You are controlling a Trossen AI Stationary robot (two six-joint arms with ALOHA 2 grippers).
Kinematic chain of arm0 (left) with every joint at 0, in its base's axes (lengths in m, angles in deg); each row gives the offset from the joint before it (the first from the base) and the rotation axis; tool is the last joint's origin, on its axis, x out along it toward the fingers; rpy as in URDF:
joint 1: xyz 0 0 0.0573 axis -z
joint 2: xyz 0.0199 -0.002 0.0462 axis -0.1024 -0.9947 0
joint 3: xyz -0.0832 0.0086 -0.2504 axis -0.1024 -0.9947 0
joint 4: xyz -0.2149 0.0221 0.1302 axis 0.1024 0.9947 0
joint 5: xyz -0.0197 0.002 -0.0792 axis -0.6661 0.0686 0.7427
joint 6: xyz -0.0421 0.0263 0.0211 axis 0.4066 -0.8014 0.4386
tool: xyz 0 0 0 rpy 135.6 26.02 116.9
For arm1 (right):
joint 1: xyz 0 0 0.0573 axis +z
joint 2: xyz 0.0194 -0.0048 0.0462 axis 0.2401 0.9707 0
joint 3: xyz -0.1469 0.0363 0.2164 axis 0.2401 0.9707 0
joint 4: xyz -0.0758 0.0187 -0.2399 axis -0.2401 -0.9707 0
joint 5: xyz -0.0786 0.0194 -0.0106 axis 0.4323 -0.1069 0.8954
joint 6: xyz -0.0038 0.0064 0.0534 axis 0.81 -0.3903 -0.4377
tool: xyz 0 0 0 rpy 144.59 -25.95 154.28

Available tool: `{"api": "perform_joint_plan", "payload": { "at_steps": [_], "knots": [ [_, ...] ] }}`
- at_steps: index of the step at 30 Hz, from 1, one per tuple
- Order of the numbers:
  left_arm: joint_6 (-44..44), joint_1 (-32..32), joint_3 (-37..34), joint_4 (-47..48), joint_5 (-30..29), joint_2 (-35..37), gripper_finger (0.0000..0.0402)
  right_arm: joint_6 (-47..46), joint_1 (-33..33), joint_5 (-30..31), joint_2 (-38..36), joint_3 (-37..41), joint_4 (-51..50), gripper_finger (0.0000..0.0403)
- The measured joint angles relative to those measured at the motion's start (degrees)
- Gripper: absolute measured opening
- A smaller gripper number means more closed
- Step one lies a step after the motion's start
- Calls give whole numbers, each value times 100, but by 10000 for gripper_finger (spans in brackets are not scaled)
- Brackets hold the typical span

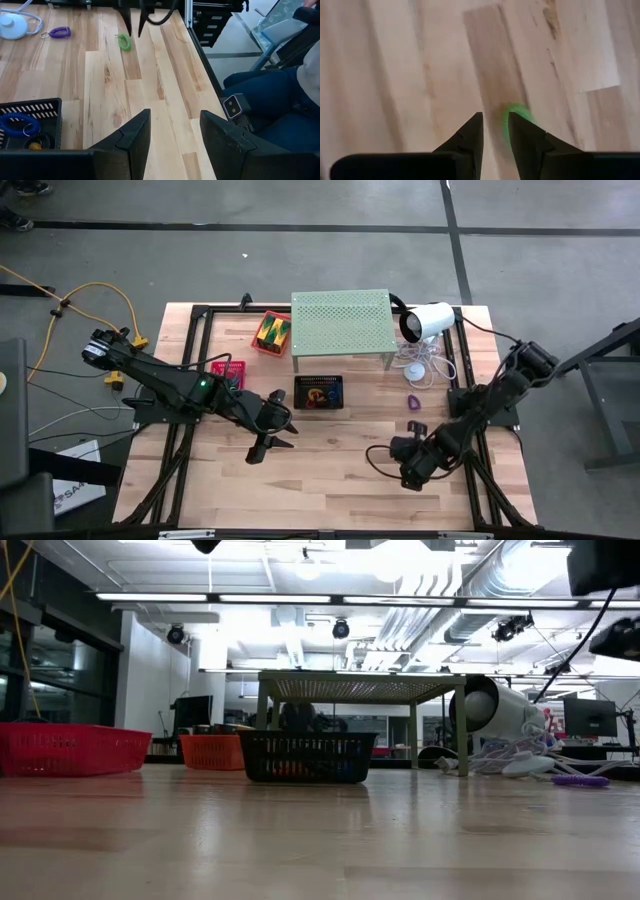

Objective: Pick & Place Office Desk Supplies
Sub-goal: Put the green spring rubber band into the black bin on the shelf

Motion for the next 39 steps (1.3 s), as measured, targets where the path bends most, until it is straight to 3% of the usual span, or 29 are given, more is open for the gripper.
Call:
{"api": "perform_joint_plan", "payload": {
  "at_steps": [39],
  "knots": [
    [0, 0, 0, 1, -1, 0, 166, -266, 201, -11, 137, 1220, 1358, 80]
  ]
}}
